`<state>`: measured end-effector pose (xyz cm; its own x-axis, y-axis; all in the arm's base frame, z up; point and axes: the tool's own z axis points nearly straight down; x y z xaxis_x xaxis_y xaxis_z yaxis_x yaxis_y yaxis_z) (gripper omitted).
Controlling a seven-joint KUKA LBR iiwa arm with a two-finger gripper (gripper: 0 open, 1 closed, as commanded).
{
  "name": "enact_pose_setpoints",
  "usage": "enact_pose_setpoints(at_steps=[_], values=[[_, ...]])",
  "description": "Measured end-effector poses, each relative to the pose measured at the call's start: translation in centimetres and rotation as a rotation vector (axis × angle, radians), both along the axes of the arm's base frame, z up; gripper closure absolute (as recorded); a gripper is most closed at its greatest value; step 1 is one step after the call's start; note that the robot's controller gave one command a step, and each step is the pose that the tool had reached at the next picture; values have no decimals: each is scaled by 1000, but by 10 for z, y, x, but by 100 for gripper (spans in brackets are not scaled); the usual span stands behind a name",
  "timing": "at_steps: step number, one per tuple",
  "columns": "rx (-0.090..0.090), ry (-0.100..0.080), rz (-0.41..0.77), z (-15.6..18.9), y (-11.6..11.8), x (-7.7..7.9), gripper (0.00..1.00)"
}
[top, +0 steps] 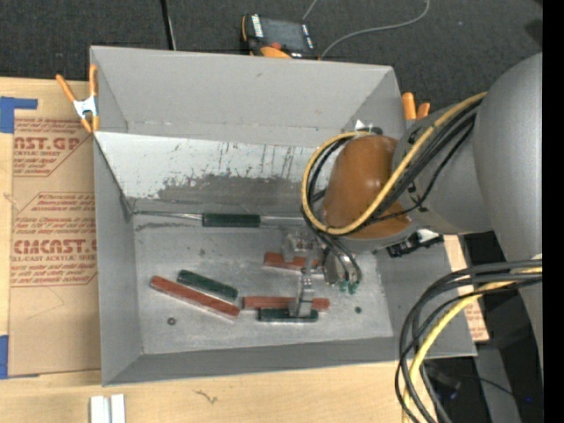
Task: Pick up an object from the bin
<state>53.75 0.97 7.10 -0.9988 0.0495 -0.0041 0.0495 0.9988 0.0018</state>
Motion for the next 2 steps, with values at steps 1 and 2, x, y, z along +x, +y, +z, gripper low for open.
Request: enact_pose_setpoints(at_steps=[1, 2], values=[[0, 1, 1, 3, 0, 1, 100], [0, 0, 0, 0, 0, 0, 0]])
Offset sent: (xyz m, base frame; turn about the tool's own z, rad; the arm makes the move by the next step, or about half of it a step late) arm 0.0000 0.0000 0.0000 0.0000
